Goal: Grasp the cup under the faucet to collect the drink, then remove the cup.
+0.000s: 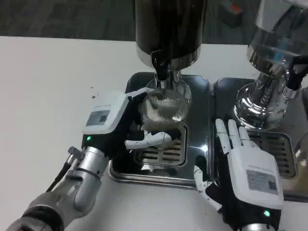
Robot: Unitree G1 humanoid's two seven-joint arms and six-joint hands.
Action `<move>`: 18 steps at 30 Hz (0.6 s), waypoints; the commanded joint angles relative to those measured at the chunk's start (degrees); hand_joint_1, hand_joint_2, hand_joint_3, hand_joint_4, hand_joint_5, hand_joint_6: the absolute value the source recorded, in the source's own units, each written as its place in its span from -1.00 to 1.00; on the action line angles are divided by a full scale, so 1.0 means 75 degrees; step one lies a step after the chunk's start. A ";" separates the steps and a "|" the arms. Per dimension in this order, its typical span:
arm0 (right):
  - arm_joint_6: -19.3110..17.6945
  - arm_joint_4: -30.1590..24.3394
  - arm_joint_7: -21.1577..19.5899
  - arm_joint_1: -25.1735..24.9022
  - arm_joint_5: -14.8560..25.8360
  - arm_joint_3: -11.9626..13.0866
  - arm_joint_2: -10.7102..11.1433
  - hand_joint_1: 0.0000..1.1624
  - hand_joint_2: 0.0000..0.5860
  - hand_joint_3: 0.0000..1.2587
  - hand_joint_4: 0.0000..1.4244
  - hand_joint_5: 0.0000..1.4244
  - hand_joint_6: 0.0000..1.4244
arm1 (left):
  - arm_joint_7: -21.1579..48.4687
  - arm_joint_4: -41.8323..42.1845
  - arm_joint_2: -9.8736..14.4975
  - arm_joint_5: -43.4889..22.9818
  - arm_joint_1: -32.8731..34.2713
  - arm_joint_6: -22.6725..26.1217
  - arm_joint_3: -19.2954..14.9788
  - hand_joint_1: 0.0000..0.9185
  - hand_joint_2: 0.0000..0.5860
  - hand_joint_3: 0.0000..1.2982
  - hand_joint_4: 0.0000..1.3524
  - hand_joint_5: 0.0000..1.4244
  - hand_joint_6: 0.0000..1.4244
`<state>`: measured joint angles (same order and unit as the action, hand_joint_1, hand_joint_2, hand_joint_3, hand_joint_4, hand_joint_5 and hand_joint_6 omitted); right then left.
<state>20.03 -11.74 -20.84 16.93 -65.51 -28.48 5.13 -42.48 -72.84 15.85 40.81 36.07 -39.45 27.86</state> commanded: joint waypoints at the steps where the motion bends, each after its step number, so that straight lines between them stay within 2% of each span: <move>1: -0.0113 0.0104 -0.0157 -0.0095 0.0070 0.0026 0.0016 -0.30 0.83 -0.91 -1.00 -0.93 -0.75 | 0.0052 -0.0042 0.0073 -0.0045 -0.0136 -0.0073 -0.0001 -0.52 -0.87 -0.41 -0.35 0.03 0.12; 10: -0.0093 0.0166 -0.0120 -0.0190 0.0074 0.0086 0.0008 -0.30 0.83 -0.91 -1.00 -0.93 -0.76 | 0.0270 -0.0021 0.0185 -0.0268 -0.0173 -0.0393 -0.0178 -0.97 -0.92 -0.61 -0.48 -0.08 -0.03; 18: -0.0070 0.0266 0.0026 -0.0348 0.0041 0.0120 0.0087 -0.31 0.78 -0.93 -1.00 -1.00 -0.87 | 0.0326 0.0114 0.0520 -0.0587 -0.0335 -0.0868 -0.0472 -1.00 -0.97 -0.67 -0.51 -0.14 -0.12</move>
<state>19.49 -10.49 -20.98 14.72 -65.44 -27.80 5.29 -40.71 -72.61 18.19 37.45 34.72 -44.50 25.38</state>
